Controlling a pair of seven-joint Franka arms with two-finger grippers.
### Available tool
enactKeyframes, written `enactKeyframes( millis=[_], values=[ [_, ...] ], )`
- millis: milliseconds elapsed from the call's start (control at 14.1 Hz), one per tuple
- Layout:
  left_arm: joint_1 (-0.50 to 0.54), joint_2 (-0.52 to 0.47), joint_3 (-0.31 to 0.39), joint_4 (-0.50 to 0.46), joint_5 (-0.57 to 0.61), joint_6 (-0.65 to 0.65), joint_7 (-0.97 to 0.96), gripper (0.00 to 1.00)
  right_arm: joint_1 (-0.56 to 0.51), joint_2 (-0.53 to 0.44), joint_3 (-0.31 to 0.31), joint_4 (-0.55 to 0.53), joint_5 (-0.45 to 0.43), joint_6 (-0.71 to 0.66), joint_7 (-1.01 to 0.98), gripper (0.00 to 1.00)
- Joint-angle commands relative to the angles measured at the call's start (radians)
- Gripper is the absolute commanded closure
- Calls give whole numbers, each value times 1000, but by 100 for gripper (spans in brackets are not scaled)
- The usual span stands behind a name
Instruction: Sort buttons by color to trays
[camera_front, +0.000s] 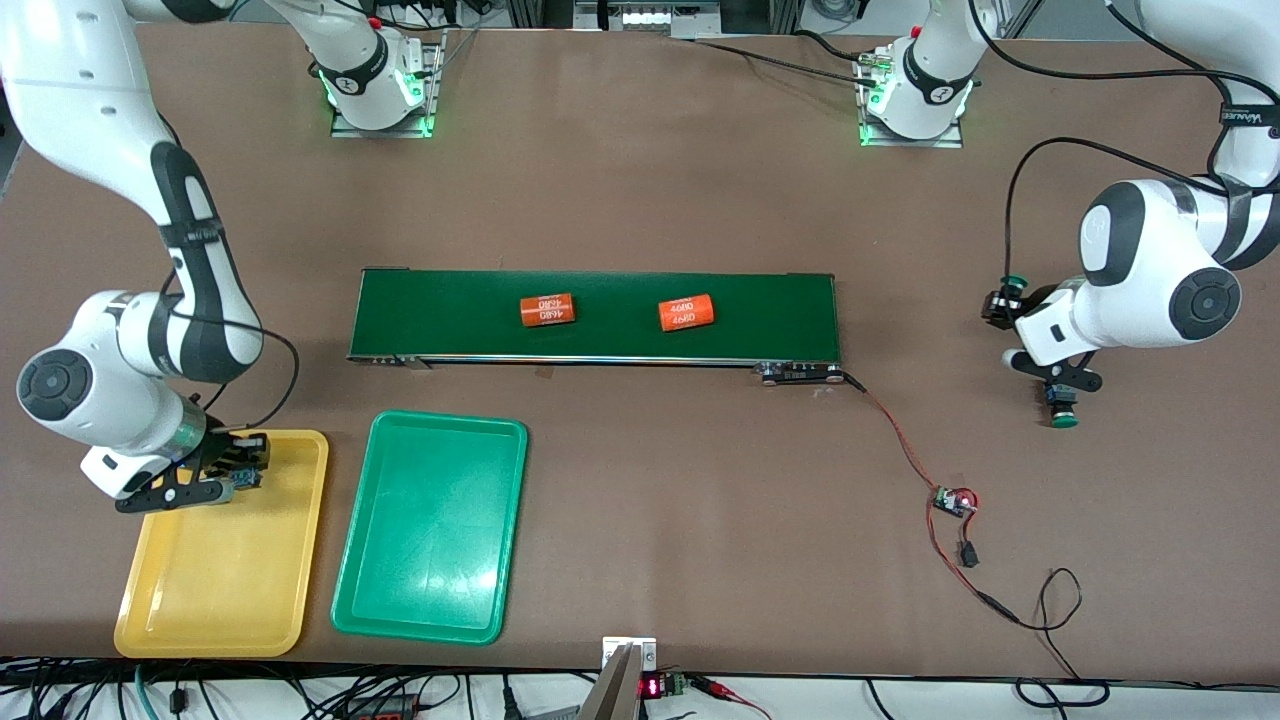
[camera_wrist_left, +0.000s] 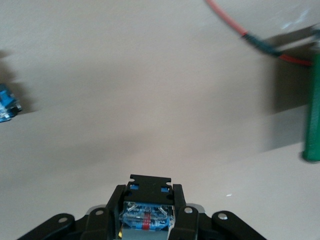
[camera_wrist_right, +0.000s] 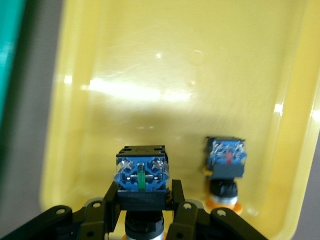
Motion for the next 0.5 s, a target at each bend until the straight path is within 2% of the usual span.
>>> enactKeyframes(
  millis=[0,142,213,284,355,426],
  values=[
    [6,-2,-56,44,-28,-47,-88,91,-20,63,7,59,-6,38,-21,100],
    [-10,-1,-100,49,-52,-45,-173,91,-21,81,7,57,-6,67,-20,98],
    [-14,-1,-122,50,-92,-44,-211,91,-20,89,7,57,-6,77,-23,72],
    [-18,2,-148,64,-136,-44,-246,91,-17,91,8,55,-5,77,-20,37],
    [-20,6,-175,78,-170,-44,-280,91,-12,89,8,52,0,77,-12,28],
    [-26,10,-186,92,-198,-42,-317,91,-8,84,8,51,3,77,-5,0]
  ],
)
